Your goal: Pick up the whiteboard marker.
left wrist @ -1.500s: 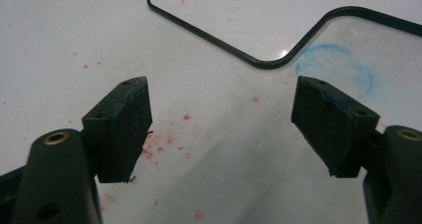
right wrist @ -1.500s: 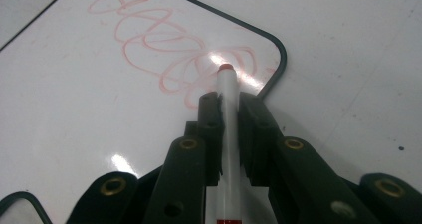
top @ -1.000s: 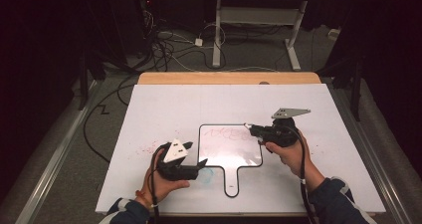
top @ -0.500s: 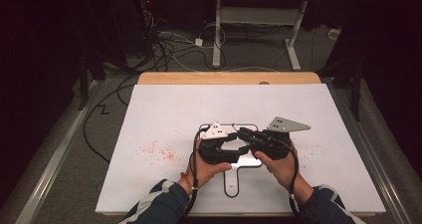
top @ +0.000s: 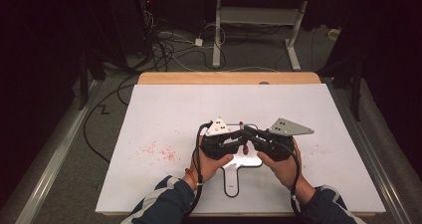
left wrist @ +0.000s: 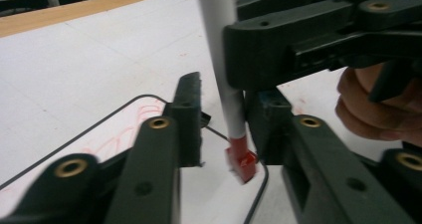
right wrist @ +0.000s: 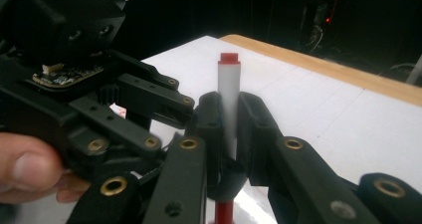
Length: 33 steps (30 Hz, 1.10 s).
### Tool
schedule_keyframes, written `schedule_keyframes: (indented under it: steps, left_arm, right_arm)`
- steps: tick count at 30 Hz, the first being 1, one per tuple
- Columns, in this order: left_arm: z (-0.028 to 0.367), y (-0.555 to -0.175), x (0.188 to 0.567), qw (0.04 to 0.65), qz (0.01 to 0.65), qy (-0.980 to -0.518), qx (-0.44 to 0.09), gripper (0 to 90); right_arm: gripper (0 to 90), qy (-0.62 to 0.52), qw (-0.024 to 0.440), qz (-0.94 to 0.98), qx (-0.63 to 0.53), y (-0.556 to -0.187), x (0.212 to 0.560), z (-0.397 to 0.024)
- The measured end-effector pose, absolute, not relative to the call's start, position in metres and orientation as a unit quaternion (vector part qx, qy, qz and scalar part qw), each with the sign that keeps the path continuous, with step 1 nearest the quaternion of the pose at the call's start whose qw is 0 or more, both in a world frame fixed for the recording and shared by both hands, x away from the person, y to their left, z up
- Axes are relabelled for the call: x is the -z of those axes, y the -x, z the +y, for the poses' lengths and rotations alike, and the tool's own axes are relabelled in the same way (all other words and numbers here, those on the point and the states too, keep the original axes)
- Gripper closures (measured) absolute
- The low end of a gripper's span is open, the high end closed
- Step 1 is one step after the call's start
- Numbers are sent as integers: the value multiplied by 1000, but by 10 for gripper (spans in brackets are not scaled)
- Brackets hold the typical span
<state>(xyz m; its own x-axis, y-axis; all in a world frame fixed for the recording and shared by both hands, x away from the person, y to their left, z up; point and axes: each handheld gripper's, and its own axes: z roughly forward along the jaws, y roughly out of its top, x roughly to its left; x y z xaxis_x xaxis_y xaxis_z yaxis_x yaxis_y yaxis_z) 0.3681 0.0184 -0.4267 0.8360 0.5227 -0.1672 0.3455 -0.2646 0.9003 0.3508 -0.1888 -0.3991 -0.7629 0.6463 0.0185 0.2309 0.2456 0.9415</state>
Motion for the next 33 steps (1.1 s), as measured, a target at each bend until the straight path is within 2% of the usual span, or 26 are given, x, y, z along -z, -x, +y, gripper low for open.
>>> schedule_keyframes:
  steps: [3,11,12,14,16,20,27,30,33]
  left_arm:
    - [18,-369,427,536,263,-797,-91,781]
    - [17,-373,426,522,241,-810,-114,785]
    - [17,-376,427,514,239,-814,-128,786]
    - [21,-383,430,510,239,-815,-135,786]
    - [28,-389,434,510,228,-817,-143,786]
    - [42,-398,442,508,219,-817,-162,787]
    - [76,-419,465,494,257,-814,-168,786]
    - [82,-421,470,501,256,-810,-164,787]
    - [88,-421,467,477,248,-824,-178,788]
  right_arm:
    - [813,-281,201,767,-541,-349,399,-186]
    - [810,-276,220,767,-536,-348,398,-184]
    - [732,-277,223,763,-539,-348,397,-185]
    - [687,-278,226,761,-541,-347,395,-188]
    - [605,-278,234,757,-544,-346,392,-193]
    - [528,-272,247,760,-536,-343,393,-213]
    - [492,-267,272,777,-502,-336,407,-247]
    - [483,-261,282,786,-485,-330,412,-253]
    - [472,-231,309,801,-457,-322,414,-253]
